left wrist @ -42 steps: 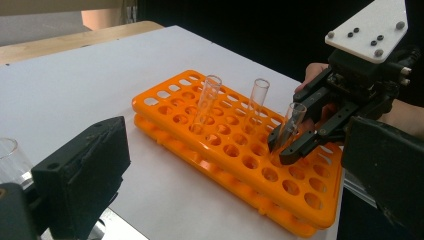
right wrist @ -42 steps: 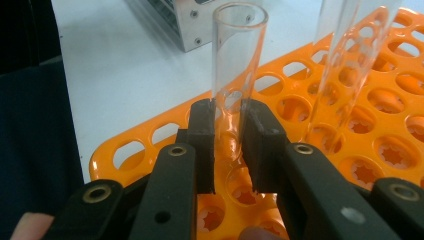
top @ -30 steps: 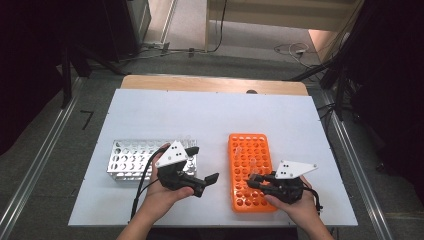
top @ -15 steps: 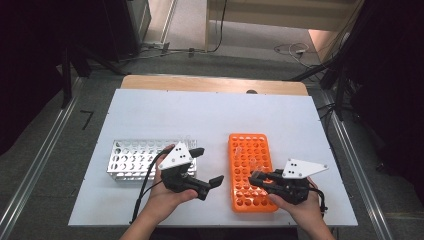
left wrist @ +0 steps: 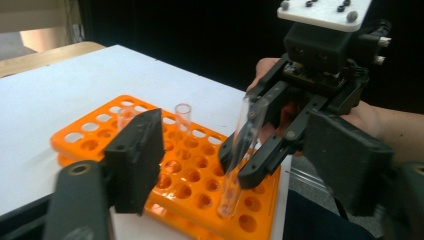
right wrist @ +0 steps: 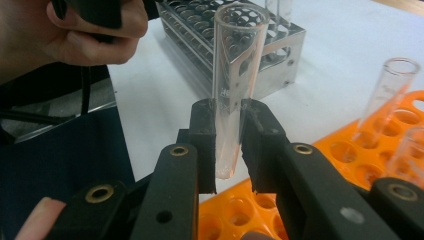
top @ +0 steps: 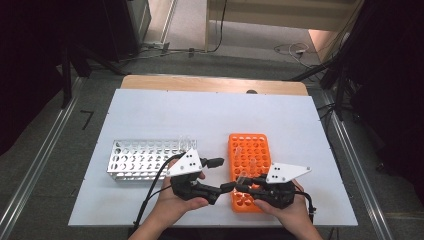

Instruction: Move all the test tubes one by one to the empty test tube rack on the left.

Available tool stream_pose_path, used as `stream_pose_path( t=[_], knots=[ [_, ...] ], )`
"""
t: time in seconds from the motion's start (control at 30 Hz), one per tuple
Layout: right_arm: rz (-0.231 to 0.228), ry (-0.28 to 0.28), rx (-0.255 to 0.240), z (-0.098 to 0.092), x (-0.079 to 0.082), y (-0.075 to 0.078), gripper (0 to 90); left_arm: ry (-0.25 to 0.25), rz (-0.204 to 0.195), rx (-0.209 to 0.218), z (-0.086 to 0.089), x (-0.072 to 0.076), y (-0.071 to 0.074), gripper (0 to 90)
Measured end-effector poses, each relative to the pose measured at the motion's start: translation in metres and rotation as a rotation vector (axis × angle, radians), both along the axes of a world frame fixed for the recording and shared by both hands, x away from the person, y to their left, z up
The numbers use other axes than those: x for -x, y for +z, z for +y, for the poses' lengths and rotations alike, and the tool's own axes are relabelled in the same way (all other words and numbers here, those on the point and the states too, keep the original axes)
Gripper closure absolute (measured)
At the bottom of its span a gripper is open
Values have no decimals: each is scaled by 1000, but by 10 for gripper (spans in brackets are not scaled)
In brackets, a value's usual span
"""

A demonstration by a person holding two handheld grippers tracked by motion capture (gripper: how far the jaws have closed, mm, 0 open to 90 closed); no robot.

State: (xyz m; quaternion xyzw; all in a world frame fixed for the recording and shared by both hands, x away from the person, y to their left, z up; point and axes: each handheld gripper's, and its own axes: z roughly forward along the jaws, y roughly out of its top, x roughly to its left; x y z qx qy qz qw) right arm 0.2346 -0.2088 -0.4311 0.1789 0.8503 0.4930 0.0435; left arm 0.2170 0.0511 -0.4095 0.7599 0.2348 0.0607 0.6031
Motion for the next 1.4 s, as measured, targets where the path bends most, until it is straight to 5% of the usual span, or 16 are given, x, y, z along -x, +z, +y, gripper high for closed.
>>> stream_pose_path(
  t=[0.37, 0.8, 1.4],
  knots=[
    [1, 41, 5, 11, 5, 1, 742, -43, -6, -25, -16, 6, -5, 489],
    [1, 60, 11, 15, 8, 0, 742, -35, -35, -27, -17, 8, -4, 705],
    [3, 56, 6, 14, 7, 0, 742, -22, -49, -38, -17, 8, -5, 734]
  ],
)
